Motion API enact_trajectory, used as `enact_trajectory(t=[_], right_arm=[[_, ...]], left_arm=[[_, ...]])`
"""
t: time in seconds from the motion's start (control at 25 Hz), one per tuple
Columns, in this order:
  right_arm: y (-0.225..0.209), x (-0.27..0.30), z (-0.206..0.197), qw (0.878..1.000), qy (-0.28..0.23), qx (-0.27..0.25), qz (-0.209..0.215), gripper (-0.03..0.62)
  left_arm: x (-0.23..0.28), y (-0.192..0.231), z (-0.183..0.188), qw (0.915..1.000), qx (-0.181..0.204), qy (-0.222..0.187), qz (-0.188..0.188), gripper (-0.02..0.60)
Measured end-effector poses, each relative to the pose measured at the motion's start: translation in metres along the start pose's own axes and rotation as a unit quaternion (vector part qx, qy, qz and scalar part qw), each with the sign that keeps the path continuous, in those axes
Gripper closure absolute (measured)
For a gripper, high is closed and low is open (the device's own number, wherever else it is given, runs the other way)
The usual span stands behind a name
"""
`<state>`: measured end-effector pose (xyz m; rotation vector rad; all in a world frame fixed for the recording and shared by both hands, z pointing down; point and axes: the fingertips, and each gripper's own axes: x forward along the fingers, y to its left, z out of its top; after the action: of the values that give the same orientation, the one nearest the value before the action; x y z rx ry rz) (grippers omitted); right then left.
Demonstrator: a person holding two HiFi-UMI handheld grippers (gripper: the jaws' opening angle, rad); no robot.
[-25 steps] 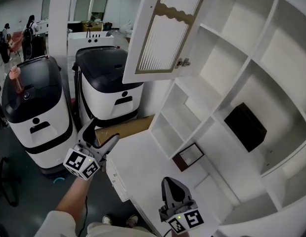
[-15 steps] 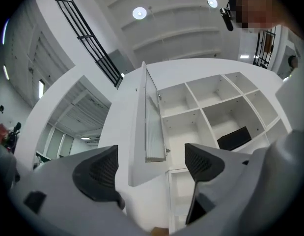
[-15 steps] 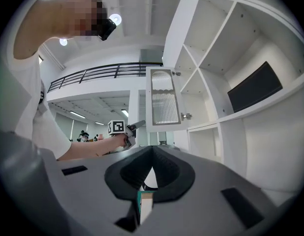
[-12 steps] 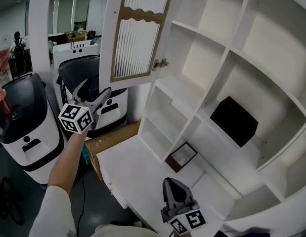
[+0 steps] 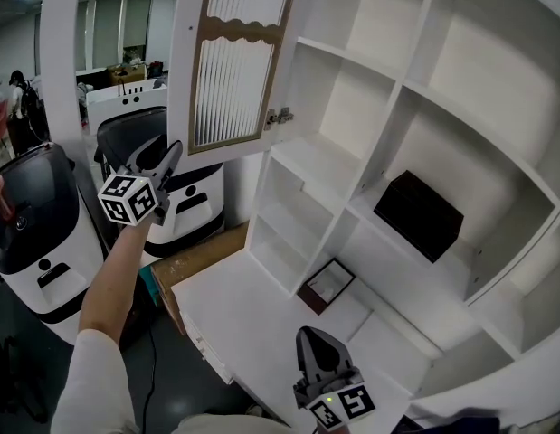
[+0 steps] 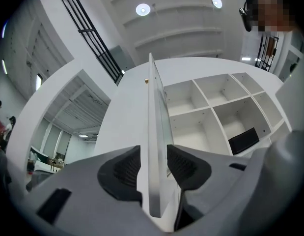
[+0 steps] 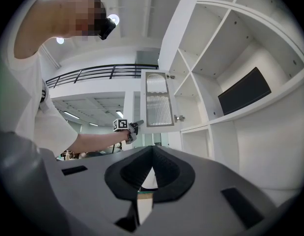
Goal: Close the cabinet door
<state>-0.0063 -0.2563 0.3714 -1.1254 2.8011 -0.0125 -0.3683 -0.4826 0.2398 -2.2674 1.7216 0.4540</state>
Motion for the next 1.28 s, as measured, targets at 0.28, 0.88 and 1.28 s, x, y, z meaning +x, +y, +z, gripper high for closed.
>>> enact_trajectory(t=[0.28, 0.88, 1.28], right_arm=[[-0.006, -0.018, -0.006, 1.000, 0.005, 0.011, -0.015, 0.597], [-0.003, -0.027, -0.014, 1.000, 0.023, 0.012, -0.007, 0.597], [-0.022, -0.050, -0.010, 0.999, 0.019, 0.010, -0.027, 0.597]], left_arm=[[-0.004, -0.013, -0.002, 0.9999, 0.010, 0.001, 0.011, 0.493], [-0.022, -0.116, 0.008, 0.9942, 0.095, -0.019, -0.048, 0.497], [0.012, -0.239, -0.002, 0.9866, 0.128, -0.035, -0.096, 0.445]])
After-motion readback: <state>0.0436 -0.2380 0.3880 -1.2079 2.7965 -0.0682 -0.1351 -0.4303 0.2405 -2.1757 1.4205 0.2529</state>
